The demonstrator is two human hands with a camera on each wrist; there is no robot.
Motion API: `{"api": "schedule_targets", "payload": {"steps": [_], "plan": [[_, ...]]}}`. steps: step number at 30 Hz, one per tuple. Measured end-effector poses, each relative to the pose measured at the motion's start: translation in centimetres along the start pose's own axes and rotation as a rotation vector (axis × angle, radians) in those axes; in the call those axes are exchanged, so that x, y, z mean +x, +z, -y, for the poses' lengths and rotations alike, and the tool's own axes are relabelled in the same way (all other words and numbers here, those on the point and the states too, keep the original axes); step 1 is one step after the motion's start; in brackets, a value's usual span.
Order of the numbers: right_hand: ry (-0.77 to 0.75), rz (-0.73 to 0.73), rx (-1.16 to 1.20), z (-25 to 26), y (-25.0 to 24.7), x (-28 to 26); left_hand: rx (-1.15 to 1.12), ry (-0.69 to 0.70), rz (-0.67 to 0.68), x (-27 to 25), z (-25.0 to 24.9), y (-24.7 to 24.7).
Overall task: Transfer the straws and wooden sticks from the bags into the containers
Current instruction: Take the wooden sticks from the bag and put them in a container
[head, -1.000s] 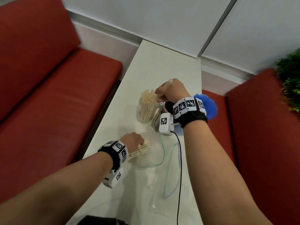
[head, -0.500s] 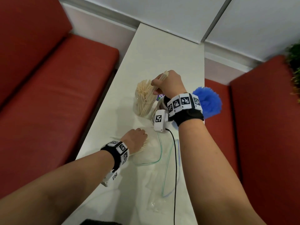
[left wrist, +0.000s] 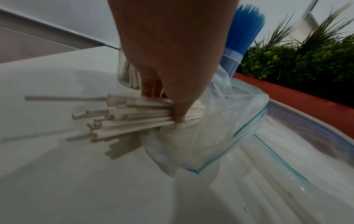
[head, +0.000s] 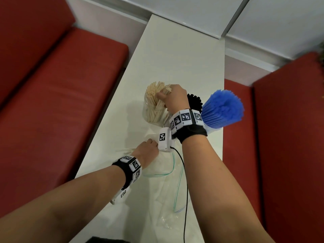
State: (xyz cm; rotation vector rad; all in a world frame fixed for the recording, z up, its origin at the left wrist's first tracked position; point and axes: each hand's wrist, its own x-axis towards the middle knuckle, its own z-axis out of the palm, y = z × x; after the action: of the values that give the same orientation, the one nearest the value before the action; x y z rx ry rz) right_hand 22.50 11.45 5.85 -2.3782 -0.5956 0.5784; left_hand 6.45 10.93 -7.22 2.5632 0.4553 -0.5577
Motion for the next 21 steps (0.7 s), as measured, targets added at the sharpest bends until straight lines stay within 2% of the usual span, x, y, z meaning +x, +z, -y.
{"api": "schedule_targets", "payload": {"steps": [5, 6, 8, 12, 15, 19, 21], "plan": [[-0.171, -0.241, -0.118, 0.6, 0.6, -0.4, -0.376, -0.107, -0.058, -0.6, 0.1, 0.3], [-0.214, -0.259, -0.183, 0.7, 1.1, -0.4, -0.408, -0.122, -0.055, -0.8, 0.0, 0.4], [-0.296, -0.188, -0.36, 0.9, 2.7, -0.2, -0.428, -0.157, -0.036, -0.9, 0.0, 0.6], [-0.296, 0.03, -0.65, -0.1, 5.9, -0.1, -0.369, -0.214, -0.013, -1.0, -0.2, 0.2], [-0.279, 0.079, -0.753, -1.2, 6.9, -0.2, -0.199, -0.19, 0.023, -1.3, -0.5, -0.4], [-0.252, 0.119, -0.622, -0.6, 6.5, -0.5, -0.045, -0.175, 0.032, -1.7, -0.6, -0.9], [-0.289, 0.064, -0.498, 0.0, 5.5, -0.9, 0.011, -0.163, 0.018, -2.2, -0.8, -1.3]]}}
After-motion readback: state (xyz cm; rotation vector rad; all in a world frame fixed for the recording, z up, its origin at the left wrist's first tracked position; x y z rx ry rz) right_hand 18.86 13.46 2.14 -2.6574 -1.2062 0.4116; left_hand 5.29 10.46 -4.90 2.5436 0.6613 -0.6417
